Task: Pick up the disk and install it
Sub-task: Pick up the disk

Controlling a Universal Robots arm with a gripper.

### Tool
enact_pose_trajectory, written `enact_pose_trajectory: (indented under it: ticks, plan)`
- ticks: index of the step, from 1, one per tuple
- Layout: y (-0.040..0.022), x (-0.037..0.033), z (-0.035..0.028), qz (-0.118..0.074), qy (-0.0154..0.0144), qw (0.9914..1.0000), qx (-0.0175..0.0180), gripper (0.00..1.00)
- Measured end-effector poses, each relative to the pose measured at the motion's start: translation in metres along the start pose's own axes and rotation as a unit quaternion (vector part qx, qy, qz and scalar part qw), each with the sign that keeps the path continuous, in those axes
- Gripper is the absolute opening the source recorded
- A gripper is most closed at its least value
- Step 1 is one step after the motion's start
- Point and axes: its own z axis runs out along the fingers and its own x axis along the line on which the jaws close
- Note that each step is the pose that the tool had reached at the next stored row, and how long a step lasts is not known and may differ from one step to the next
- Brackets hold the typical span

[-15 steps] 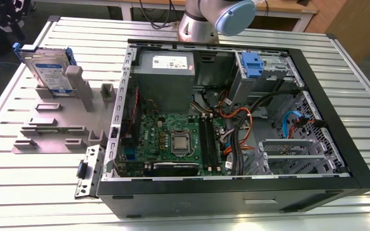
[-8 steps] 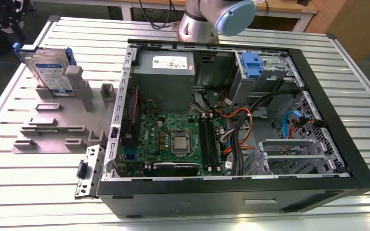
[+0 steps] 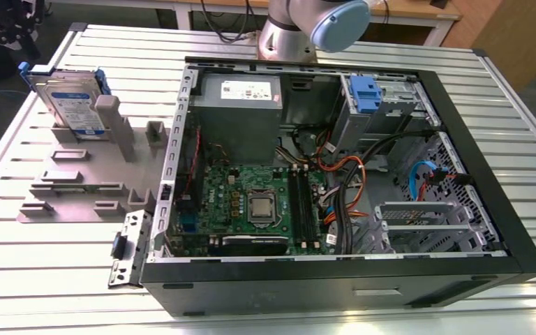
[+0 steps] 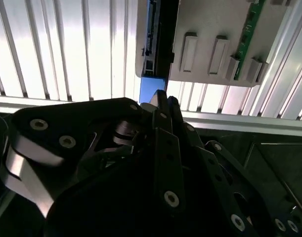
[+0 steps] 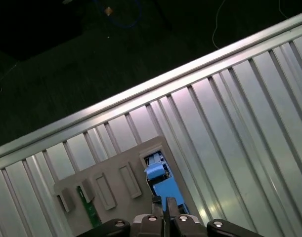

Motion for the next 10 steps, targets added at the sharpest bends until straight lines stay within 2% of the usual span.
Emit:
enact_pose_trajectory:
  ticks: [2,3,4,7,8,10]
  plan:
    - [0.0,0.0,0.001,-0.018,0.0004,0.99984,0.0002,0.18]
    - [0.0,0.0,0.0015,-0.025,0.0005,0.9997,0.0004,0.24]
    - [0.0,0.0,0.002,-0.029,0.0004,0.99958,0.0009,0.3]
    - [0.0001,0.0,0.0041,-0.038,-0.0006,0.99928,0.0037,0.36]
    - [0.0,0.0,0.005,-0.043,-0.0007,0.99908,0.0043,0.42]
    - [0.0001,0.0,0.0066,-0.059,-0.0005,0.99825,0.0048,0.42]
